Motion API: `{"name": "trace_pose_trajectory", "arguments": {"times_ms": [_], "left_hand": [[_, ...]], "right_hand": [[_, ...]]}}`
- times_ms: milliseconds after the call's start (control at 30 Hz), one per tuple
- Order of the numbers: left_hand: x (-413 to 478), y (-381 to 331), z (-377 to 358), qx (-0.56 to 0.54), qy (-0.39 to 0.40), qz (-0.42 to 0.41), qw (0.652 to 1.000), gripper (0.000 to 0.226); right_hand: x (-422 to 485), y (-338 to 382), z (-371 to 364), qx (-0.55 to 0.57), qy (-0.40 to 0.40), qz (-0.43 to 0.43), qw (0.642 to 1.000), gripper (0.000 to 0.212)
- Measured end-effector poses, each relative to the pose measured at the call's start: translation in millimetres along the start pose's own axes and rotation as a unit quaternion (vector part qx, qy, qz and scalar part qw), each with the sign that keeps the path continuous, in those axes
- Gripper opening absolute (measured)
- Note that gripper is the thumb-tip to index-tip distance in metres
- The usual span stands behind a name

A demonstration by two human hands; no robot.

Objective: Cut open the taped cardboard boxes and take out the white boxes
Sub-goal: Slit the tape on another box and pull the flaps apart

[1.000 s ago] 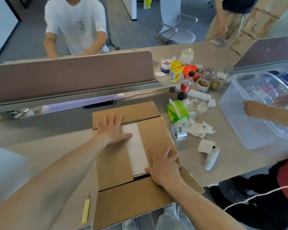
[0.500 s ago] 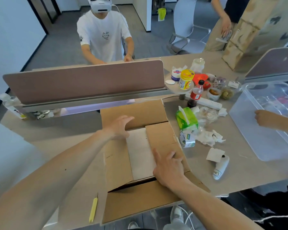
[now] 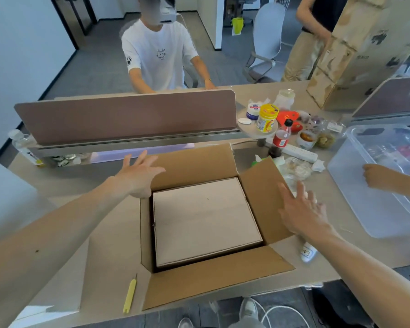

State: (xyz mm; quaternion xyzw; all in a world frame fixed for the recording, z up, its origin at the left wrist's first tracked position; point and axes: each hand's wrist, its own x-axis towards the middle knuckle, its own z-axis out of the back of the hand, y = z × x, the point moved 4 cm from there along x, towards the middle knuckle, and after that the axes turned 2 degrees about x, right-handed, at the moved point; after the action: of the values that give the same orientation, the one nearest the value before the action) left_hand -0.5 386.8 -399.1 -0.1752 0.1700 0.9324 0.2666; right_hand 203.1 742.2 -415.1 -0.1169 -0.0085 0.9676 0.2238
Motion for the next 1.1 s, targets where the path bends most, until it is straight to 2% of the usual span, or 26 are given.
{"name": "trace_pose_trajectory", "arguments": {"times_ms": [100, 300, 433, 567, 633, 700, 767, 800, 833, 867, 933, 1000, 1100], "left_hand": [[-6.2, 9.8, -5.0, 0.004, -0.014, 0.018, 1.0, 0.078], [-21.0, 27.2, -40.2, 0.011, 0.0, 0.079, 0.997, 0.077], [-33.5, 11.6, -80.6, -0.165, 0.005, 0.128, 0.978, 0.063], [-44.6, -13.8, -96.8, -0.284, -0.089, 0.147, 0.943, 0.045], [-50.5, -25.9, -98.9, -0.349, -0.11, 0.16, 0.917, 0.044], [-55.5, -34.9, -101.0, -0.369, -0.098, 0.17, 0.908, 0.044], [-58.5, -42.1, -102.6, -0.351, -0.089, 0.161, 0.918, 0.04], [-60.3, -47.0, -100.8, -0.348, -0.096, 0.154, 0.92, 0.039], [-62.5, -52.5, -98.2, -0.358, -0.104, 0.151, 0.916, 0.038], [-65.3, -58.8, -95.7, -0.37, -0.113, 0.154, 0.909, 0.038], [-70.7, -71.5, -91.8, -0.388, -0.12, 0.167, 0.898, 0.038], [-76.5, -82.2, -92.7, -0.401, -0.096, 0.18, 0.893, 0.043], [-80.7, -91.4, -97.2, -0.408, -0.03, 0.207, 0.889, 0.058]], "right_hand": [[5.6, -3.2, -20.3, -0.033, 0.01, 0.019, 0.999, 0.067], [15.8, 27.2, -34.3, -0.037, 0.018, 0.084, 0.996, 0.054], [14.7, 47.1, -39.0, 0.049, 0.086, 0.104, 0.99, 0.051], [17.2, 44.7, -51.7, 0.166, 0.144, 0.089, 0.971, 0.06], [19.1, 40.8, -52.0, 0.198, 0.148, 0.076, 0.966, 0.06], [20.0, 38.9, -48.4, 0.207, 0.139, 0.069, 0.966, 0.045], [19.3, 40.6, -39.2, 0.221, 0.107, 0.075, 0.966, 0.011], [17.1, 43.9, -33.1, 0.234, 0.089, 0.084, 0.965, 0.004], [13.5, 48.2, -29.6, 0.251, 0.087, 0.094, 0.96, 0.005], [8.9, 53.4, -28.4, 0.266, 0.098, 0.101, 0.954, 0.016], [-1.2, 63.6, -28.8, 0.272, 0.144, 0.101, 0.946, 0.047], [-9.8, 70.7, -31.9, 0.274, 0.181, 0.092, 0.94, 0.058], [-16.3, 74.8, -32.5, 0.284, 0.195, 0.075, 0.936, 0.064]]}}
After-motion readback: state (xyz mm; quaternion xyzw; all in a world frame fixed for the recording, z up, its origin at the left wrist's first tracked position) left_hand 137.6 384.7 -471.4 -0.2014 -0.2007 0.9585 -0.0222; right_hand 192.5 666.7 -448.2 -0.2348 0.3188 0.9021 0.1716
